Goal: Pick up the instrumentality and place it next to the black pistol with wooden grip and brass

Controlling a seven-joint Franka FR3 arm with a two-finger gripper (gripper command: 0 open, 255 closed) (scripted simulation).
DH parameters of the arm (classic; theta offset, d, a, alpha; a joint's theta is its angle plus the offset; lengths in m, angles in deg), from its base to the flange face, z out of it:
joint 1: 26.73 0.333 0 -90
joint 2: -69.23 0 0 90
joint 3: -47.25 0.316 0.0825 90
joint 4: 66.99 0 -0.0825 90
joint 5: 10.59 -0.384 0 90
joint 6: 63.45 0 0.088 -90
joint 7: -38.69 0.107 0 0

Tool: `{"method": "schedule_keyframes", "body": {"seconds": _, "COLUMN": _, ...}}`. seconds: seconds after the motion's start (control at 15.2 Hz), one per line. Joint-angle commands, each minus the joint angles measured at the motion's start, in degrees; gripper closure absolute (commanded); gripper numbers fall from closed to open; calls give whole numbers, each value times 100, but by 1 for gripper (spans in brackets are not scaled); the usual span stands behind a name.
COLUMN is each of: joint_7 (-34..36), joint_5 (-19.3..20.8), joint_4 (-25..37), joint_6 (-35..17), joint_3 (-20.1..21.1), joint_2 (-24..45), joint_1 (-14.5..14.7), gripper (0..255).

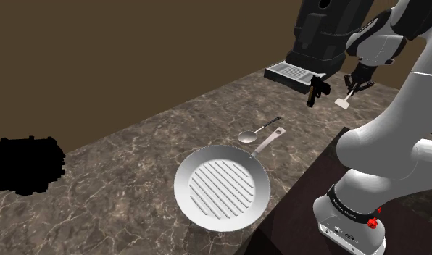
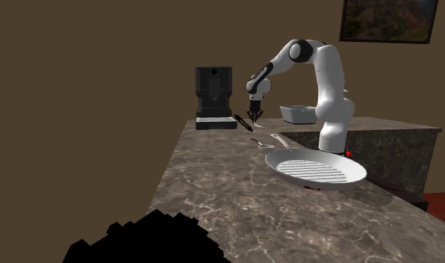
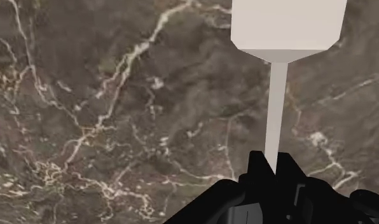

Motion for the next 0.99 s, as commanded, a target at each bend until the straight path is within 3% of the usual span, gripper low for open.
{"method": "schedule_keyframes", "body": {"seconds": 0.0, "joint_7": -2, "joint_5": -1, "joint_4": 0, "joint_6": -2, "joint_3": 0, "joint_2": 1, "joint_1": -1, "gripper": 255}}
{"method": "schedule_keyframes", "body": {"seconds": 0.13, "joint_7": -1, "joint_5": -1, "joint_4": 0, "joint_6": -2, "joint_3": 0, "joint_2": 1, "joint_1": -1, "gripper": 255}}
{"method": "schedule_keyframes", "body": {"seconds": 0.2, "joint_7": -1, "joint_5": -1, "joint_4": 0, "joint_6": -2, "joint_3": 0, "joint_2": 1, "joint_1": -1, "gripper": 0}}
{"method": "schedule_keyframes", "body": {"seconds": 0.53, "joint_7": -1, "joint_5": -1, "joint_4": 0, "joint_6": -2, "joint_3": 0, "joint_2": 1, "joint_1": -1, "gripper": 0}}
{"method": "schedule_keyframes", "body": {"seconds": 0.79, "joint_7": 70, "joint_5": 109, "joint_4": 249, "joint_6": 617, "joint_3": -30, "joint_2": -378, "joint_1": 39, "gripper": 0}}
{"method": "schedule_keyframes", "body": {"seconds": 0.92, "joint_7": 70, "joint_5": 109, "joint_4": 248, "joint_6": 617, "joint_3": -30, "joint_2": -379, "joint_1": 38, "gripper": 0}}
